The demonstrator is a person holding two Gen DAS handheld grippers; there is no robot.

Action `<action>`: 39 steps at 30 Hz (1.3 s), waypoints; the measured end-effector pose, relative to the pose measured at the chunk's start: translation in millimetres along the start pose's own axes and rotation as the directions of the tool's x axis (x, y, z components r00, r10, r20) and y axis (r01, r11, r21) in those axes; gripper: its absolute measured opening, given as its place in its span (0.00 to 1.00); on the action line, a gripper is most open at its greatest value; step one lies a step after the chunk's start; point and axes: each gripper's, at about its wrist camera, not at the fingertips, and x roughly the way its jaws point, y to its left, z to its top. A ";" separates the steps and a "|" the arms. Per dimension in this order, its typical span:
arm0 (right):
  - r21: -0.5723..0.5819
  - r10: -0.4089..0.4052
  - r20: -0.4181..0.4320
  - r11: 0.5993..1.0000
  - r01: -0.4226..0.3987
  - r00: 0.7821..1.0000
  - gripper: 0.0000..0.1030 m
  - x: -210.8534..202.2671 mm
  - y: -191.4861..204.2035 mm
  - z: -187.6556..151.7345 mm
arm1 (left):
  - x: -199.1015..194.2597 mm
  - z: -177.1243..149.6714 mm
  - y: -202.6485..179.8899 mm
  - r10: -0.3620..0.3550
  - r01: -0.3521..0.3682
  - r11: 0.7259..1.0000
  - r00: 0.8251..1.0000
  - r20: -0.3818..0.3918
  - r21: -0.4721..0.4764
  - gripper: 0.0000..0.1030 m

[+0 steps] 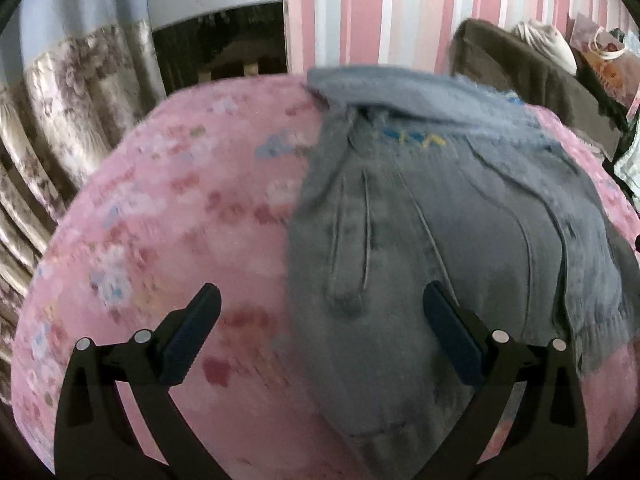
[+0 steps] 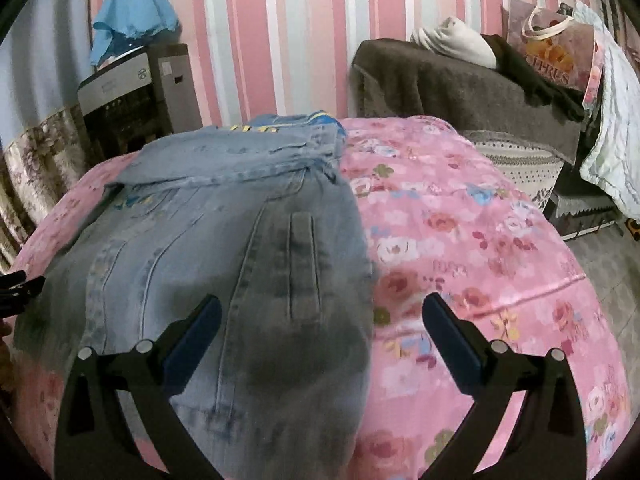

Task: Fold large clothes
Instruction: 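Move both open grippers to the jacket hem, then grasp the hem with the left gripper while the right gripper grasps it too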

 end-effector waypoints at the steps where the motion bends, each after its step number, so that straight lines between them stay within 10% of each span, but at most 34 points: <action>1: 0.009 0.018 -0.011 1.000 -0.018 1.000 0.97 -1.1 -0.7 -3.0 | -1.3 -2.9 -2.9 0.005 -0.005 1.000 1.000 0.001 0.007 0.97; 12: 0.068 0.011 -0.115 0.998 -0.003 0.993 0.97 8.0 -14.7 -26.4 | -10.2 -12.5 -19.4 -0.145 0.144 0.989 0.989 0.010 0.007 0.86; 23: 0.025 0.060 -0.182 0.998 -0.057 0.981 0.36 15.9 -3.6 -31.6 | -3.5 -16.0 -35.9 -0.170 0.172 0.982 0.985 -0.034 0.075 0.59; 32: -0.021 0.079 -0.099 0.996 -0.082 0.992 0.17 5.8 3.8 -18.9 | -13.0 -6.9 -43.2 -0.213 0.213 0.969 0.977 -0.016 0.121 0.20; 39: -0.069 0.093 0.014 0.993 -0.092 0.996 0.16 -1.9 10.6 35.8 | -31.7 40.0 -42.4 -0.261 0.251 0.955 0.964 0.048 0.159 0.16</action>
